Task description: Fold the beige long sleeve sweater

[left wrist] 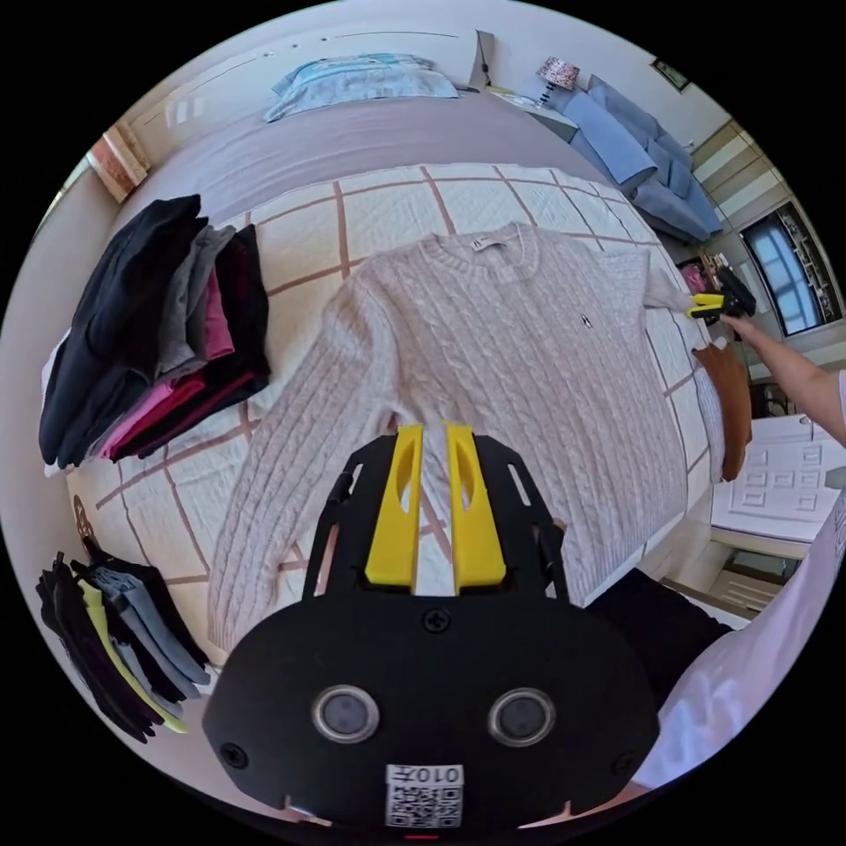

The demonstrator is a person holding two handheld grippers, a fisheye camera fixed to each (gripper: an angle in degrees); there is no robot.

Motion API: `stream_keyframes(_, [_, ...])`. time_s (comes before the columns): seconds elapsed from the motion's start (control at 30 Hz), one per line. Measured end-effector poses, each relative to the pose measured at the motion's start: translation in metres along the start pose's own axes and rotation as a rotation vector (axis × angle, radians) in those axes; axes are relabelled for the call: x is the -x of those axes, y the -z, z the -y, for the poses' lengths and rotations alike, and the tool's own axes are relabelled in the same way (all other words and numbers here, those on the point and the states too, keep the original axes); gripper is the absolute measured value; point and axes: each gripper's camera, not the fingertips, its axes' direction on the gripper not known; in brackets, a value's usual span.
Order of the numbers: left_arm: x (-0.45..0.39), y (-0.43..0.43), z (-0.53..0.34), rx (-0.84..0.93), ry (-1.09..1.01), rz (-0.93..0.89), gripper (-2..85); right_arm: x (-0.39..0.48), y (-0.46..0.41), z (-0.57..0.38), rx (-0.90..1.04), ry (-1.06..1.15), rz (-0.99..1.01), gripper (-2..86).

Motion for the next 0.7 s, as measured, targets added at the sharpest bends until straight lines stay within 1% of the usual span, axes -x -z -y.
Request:
stream_keyframes(0.03, [-0.013, -0.003, 0.0, 0.009, -0.019, -0.005, 4.3, -0.005, -0.002, 0.004, 0.022, -0.036, -0.013, 6.3])
stream_keyframes(0.1, [-0.03, -0.007, 0.004, 0.034, -0.054, -0.007, 4.2, -0.022, 0.006, 0.005, 0.005, -0.086, 0.055, 5.3])
stream_keyframes(0.23, [-0.063, -0.005, 0.012, 0.024, -0.129, -0.055, 4.3, -0.092, 0.043, -0.014, 0.02, -0.187, 0.231, 4.1])
stream_keyframes(0.27, [-0.066, -0.004, 0.013, 0.023, -0.132, -0.067, 4.3, -0.114, 0.06, -0.023, 0.027, -0.221, 0.245, 4.0])
stream_keyframes(0.33, [-0.077, 0.0, 0.013, -0.005, -0.135, -0.12, 4.5, -0.136, 0.088, -0.037, 0.028, -0.223, 0.302, 4.4])
stream_keyframes(0.37, [-0.079, 0.002, 0.013, -0.012, -0.135, -0.133, 4.6, -0.141, 0.108, -0.045, 0.031, -0.18, 0.379, 5.2])
stream_keyframes(0.4, [-0.084, 0.004, 0.012, -0.023, -0.135, -0.154, 4.8, -0.14, 0.118, -0.048, 0.037, -0.15, 0.407, 5.5])
stream_keyframes(0.5, [-0.095, 0.007, 0.011, -0.031, -0.14, -0.231, 5.2, -0.112, 0.178, -0.063, -0.003, -0.083, 0.361, 7.1])
stream_keyframes(0.57, [-0.099, 0.013, 0.008, -0.053, -0.136, -0.29, 5.4, -0.059, 0.229, -0.067, -0.061, -0.011, 0.197, 8.2])
stream_keyframes(0.6, [-0.1, 0.016, 0.006, -0.073, -0.128, -0.329, 5.6, -0.041, 0.241, -0.066, -0.079, 0.008, 0.142, 8.4])
stream_keyframes(0.63, [-0.1, 0.02, 0.002, -0.09, -0.117, -0.358, 5.8, -0.002, 0.264, -0.062, -0.136, 0.052, 0.06, 8.9])
stream_keyframes(0.67, [-0.099, 0.021, 0.001, -0.098, -0.109, -0.367, 6.0, 0.042, 0.283, -0.054, -0.205, 0.103, 0.03, 9.4])
stream_keyframes(0.7, [-0.097, 0.024, -0.003, -0.108, -0.096, -0.375, 6.3, 0.066, 0.29, -0.047, -0.237, 0.136, 0.027, 9.5])
